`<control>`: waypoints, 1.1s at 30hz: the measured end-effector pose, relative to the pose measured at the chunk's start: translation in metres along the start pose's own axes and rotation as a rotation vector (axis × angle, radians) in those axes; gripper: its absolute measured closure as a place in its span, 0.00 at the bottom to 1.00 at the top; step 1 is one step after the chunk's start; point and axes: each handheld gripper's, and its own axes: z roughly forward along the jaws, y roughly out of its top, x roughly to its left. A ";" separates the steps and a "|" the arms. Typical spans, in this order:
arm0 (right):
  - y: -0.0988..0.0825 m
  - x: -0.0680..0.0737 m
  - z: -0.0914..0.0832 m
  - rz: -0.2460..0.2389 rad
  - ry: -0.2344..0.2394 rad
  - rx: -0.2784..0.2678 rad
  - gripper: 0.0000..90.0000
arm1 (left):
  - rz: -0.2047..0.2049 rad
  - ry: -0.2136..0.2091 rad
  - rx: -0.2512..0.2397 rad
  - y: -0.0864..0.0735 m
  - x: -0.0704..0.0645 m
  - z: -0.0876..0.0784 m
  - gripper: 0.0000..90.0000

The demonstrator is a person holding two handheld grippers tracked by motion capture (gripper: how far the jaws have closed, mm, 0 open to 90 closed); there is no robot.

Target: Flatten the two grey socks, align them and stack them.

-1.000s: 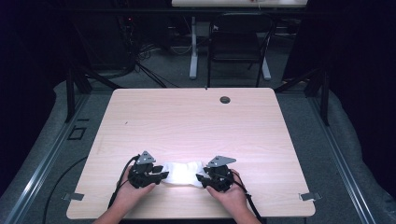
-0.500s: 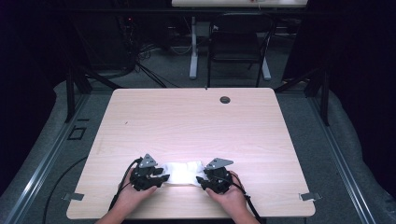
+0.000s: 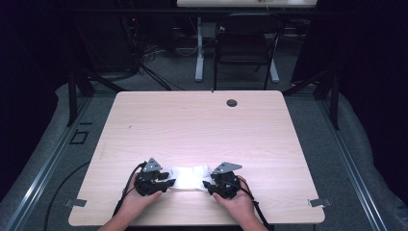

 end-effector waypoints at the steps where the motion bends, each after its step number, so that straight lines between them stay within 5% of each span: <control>1: 0.000 -0.001 0.000 -0.001 0.002 0.004 0.63 | -0.003 0.002 -0.004 0.000 0.000 0.001 0.65; 19: 0.004 -0.011 -0.002 0.024 0.002 0.023 0.62 | -0.015 -0.007 -0.020 0.005 0.000 0.008 0.64; 33: 0.008 -0.028 0.005 0.025 -0.018 -0.014 0.61 | -0.030 -0.004 -0.087 0.011 0.008 0.020 0.63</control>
